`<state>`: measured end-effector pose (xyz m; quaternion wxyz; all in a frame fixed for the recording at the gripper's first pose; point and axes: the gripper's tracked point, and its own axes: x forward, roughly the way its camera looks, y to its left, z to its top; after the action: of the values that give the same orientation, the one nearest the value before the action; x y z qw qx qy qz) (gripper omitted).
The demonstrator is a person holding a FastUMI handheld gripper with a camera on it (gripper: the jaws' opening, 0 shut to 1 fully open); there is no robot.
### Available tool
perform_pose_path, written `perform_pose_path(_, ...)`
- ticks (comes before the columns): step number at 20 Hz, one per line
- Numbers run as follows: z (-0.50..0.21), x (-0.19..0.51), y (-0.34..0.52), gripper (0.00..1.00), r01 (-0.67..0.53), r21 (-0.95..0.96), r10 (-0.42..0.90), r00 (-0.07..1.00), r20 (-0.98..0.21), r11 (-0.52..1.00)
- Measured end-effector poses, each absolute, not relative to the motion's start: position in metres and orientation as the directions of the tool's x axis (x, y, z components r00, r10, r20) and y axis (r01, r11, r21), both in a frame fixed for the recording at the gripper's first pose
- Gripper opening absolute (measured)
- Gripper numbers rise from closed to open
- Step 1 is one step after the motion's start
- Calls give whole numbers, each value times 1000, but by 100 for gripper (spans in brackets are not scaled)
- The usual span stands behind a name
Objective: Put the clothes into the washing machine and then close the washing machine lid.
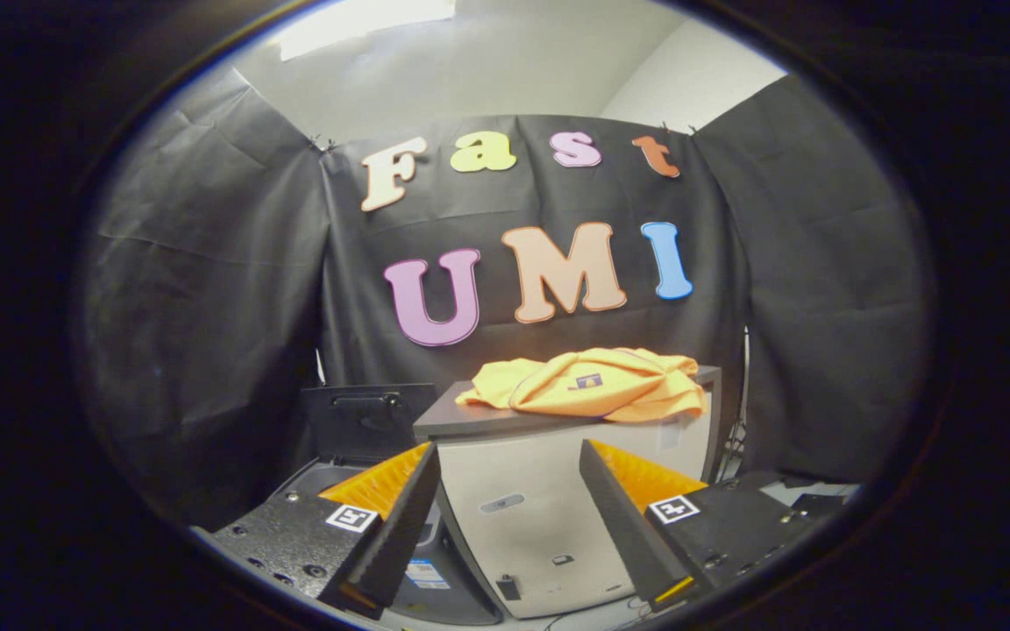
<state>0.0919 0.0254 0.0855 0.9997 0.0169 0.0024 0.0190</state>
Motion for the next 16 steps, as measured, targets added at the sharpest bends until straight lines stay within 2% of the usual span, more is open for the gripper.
perform_pose_path(10,130,219,-15,97,45,31,-41,991,-124,999)
perform_pose_path(16,111,295,-49,97,107,19,-98,958,-268,994)
